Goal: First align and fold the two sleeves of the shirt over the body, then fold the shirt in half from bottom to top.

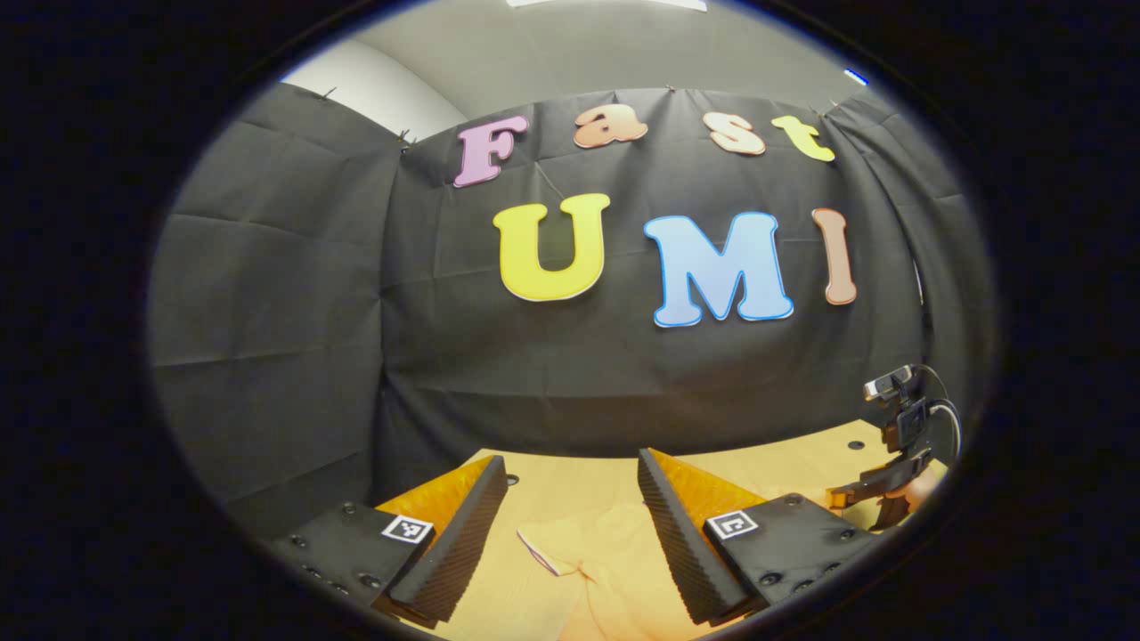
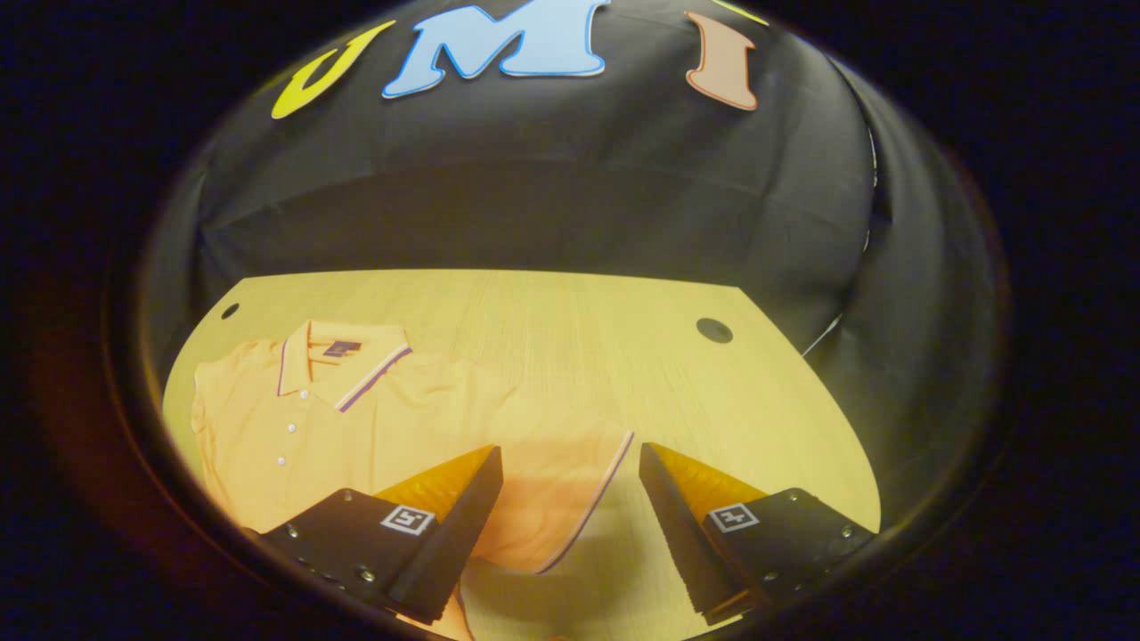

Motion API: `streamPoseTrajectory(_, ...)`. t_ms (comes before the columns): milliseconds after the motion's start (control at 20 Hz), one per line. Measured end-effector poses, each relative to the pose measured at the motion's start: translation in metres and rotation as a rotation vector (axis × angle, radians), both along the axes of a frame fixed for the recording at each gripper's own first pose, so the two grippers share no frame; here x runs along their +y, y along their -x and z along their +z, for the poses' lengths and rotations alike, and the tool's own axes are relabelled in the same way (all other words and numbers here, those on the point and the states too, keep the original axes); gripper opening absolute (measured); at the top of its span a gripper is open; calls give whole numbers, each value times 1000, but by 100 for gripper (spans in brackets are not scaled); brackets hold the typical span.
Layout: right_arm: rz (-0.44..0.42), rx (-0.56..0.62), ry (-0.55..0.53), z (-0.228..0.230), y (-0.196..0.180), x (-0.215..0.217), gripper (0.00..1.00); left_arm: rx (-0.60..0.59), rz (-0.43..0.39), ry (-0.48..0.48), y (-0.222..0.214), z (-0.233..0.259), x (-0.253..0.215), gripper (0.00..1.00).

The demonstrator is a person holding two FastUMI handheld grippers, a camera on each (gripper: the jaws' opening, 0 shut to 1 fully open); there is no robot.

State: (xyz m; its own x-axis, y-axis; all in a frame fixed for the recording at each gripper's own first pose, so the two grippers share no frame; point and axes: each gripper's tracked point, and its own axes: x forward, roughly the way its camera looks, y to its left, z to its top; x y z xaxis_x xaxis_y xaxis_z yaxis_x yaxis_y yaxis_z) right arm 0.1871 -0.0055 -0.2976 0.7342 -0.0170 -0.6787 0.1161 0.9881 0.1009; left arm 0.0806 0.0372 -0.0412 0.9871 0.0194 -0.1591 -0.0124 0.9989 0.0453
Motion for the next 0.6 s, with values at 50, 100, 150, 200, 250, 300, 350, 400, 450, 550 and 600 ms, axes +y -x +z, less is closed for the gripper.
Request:
streamPoseTrajectory(50,-7,23,-19,-10,-2,0,96,2,3,-2,2,0,0,96)
streamPoseTrajectory(100,-13,47,-31,-18,-2,-1,96,5,6,-2,3,-1,0,96)
streamPoseTrajectory(150,-15,65,-49,-24,-2,0,96,10,6,-2,4,-2,-1,96)
streamPoseTrajectory(200,-19,79,-63,-28,-2,-1,96,16,7,-2,4,-3,-2,96)
streamPoseTrajectory(250,-22,86,-78,-32,-3,0,96,21,11,-2,5,-5,-3,96)
streamPoseTrajectory(300,-27,96,-94,-33,-3,0,96,24,12,-2,7,-5,-3,96)
streamPoseTrajectory(350,-31,100,-118,-35,-4,2,94,26,14,-2,8,-4,-3,96)
streamPoseTrajectory(400,-34,104,-137,-37,-5,2,94,28,15,-1,8,-4,-3,96)
streamPoseTrajectory(450,-47,101,-129,-36,-5,-4,90,29,16,-2,8,-4,-4,96)
streamPoseTrajectory(550,-51,100,-138,-37,-7,-2,74,29,18,-6,9,-3,-6,96)
streamPoseTrajectory(600,-47,106,-125,-40,-6,-3,74,28,19,-9,9,-1,-6,96)
